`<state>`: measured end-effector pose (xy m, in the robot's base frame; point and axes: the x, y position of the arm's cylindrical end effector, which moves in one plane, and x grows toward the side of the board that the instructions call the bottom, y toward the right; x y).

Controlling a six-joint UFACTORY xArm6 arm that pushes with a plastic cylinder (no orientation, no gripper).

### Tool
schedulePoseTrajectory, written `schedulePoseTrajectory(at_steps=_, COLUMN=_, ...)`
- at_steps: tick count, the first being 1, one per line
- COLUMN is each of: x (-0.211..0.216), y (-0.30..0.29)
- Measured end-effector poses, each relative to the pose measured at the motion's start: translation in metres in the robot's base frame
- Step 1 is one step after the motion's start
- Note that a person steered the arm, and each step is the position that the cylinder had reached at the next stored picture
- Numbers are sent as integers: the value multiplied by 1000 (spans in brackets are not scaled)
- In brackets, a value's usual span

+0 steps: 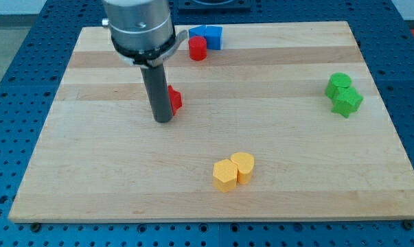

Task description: Move the red star close to the red circle

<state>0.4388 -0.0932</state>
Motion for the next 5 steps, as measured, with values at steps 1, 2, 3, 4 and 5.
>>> schedulePoseTrajectory(at_steps=1, x=-29, y=0)
schedulePoseTrajectory(at_steps=2, x=-56, y=0)
schedulePoseTrajectory(at_steps=3, x=-75, y=6)
schedulePoseTrajectory(at_steps=4, x=-85, y=17)
schedulePoseTrajectory(at_steps=5, x=-93, y=29)
